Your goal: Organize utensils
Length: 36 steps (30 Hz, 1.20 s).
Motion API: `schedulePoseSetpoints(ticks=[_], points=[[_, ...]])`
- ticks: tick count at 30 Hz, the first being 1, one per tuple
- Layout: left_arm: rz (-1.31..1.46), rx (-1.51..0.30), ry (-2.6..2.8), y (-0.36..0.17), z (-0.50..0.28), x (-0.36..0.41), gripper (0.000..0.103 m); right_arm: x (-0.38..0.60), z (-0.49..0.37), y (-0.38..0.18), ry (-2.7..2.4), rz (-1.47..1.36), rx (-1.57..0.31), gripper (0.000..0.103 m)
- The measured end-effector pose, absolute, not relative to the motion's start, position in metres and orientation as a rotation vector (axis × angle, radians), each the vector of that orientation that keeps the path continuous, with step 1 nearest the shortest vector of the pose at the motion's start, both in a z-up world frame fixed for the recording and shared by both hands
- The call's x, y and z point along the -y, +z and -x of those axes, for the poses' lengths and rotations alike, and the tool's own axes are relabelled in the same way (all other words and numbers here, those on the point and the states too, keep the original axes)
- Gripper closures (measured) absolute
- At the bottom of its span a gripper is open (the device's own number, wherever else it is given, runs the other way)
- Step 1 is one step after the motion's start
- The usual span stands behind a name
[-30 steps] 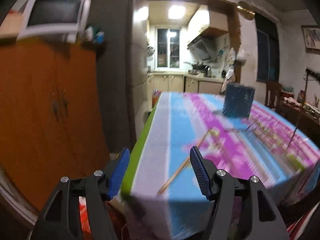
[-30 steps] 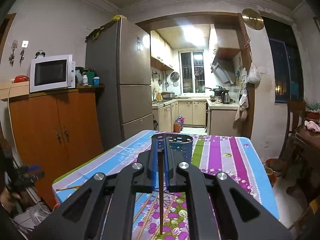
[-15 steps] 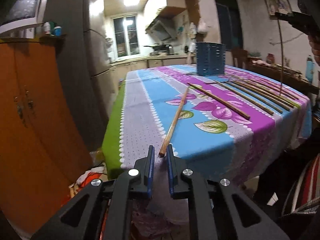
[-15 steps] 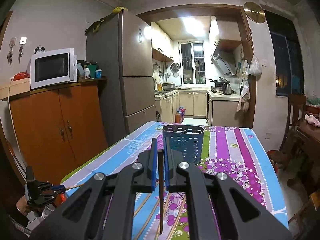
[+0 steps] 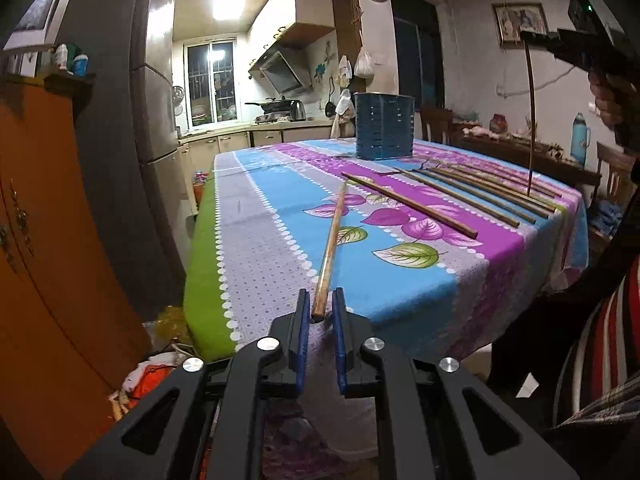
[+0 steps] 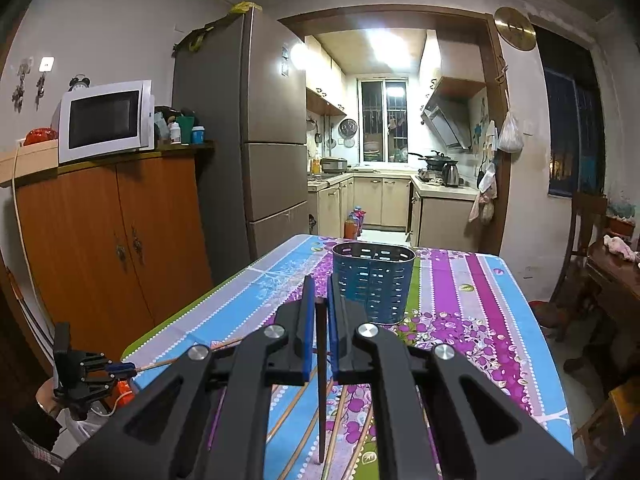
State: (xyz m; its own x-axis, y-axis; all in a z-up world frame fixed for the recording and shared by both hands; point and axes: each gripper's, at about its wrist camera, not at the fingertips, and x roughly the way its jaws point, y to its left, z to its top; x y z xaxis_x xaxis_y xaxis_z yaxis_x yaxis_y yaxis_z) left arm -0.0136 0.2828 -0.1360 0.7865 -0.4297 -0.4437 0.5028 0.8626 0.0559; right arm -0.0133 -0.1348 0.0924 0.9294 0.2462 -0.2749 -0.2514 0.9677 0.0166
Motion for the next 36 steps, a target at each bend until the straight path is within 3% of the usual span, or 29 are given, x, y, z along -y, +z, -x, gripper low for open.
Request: schedulePoseSetpoints(ticks=[9,19,36], points=[[-0.158,-0.450,-0.417,-0.114,0.019,-0.274,0.096,0.141,0.011,0.096,0.247,0.009,-0.262,0.098],[-0.162,-0.321,-0.365,-0.012,0.031,-0.245,0.096,0.167,-0.001,0.105,0.245,0.001,-0.191,0.098],[-0.107,-0.210,-0.394,0.098,-0.056,-0.159,0.096,0.199,-0.041,0.124,0.265,0.014,-0.150,0.098]])
